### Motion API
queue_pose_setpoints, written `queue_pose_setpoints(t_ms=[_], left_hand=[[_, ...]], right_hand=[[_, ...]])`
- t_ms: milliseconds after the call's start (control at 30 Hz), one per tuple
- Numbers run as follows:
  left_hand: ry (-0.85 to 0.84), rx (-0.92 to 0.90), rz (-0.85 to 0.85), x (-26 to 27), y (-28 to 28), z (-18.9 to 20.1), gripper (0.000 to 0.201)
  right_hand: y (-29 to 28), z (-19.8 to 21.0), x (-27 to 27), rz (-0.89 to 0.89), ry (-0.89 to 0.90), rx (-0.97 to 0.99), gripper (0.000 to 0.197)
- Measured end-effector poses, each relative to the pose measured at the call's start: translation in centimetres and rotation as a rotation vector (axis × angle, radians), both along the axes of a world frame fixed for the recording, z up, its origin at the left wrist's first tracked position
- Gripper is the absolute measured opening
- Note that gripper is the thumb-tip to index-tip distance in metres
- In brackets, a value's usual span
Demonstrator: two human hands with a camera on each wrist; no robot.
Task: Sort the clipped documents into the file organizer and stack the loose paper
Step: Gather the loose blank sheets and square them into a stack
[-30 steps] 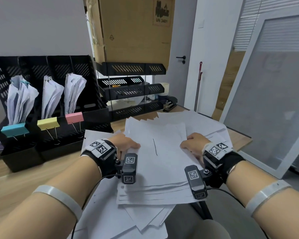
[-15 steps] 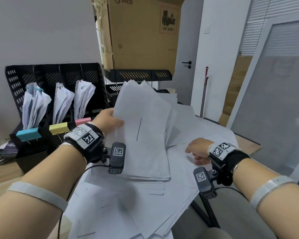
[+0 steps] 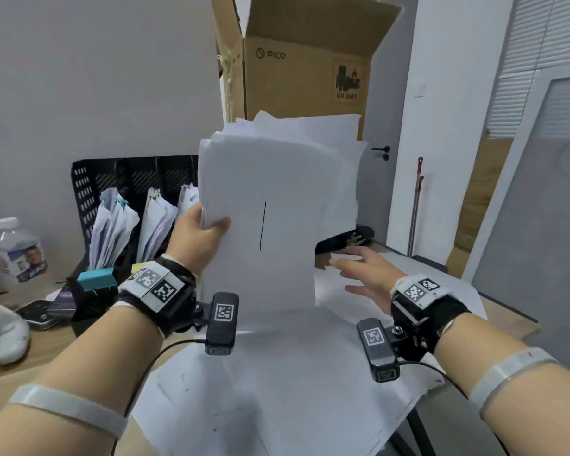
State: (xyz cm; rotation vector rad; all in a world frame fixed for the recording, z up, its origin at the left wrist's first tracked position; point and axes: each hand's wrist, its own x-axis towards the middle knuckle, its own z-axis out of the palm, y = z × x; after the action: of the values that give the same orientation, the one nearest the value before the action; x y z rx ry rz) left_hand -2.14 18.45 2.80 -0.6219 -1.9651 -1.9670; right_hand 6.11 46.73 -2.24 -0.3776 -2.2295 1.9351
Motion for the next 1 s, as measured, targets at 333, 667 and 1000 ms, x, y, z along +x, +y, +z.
queue_pose_setpoints(t_ms=[333,667,1000], left_hand=[[-0.136,0.287,-0.116,0.2,2.8,-4.0,0.025],[-0.129,0.279,-0.197,-0.5,2.7,-4.3,0.026],[-0.147,0.267,-0.221,-1.3,3.0,-3.4,0.028]], right_hand=[[0.1,1.9,-2.5,-0.25,0.118,-0.09,0.101],[5.3,3.2,0.3,-0.443,0.345,0.436,0.094],[7.7,2.7,-0.1,-0.37,0.238,0.612,0.043]])
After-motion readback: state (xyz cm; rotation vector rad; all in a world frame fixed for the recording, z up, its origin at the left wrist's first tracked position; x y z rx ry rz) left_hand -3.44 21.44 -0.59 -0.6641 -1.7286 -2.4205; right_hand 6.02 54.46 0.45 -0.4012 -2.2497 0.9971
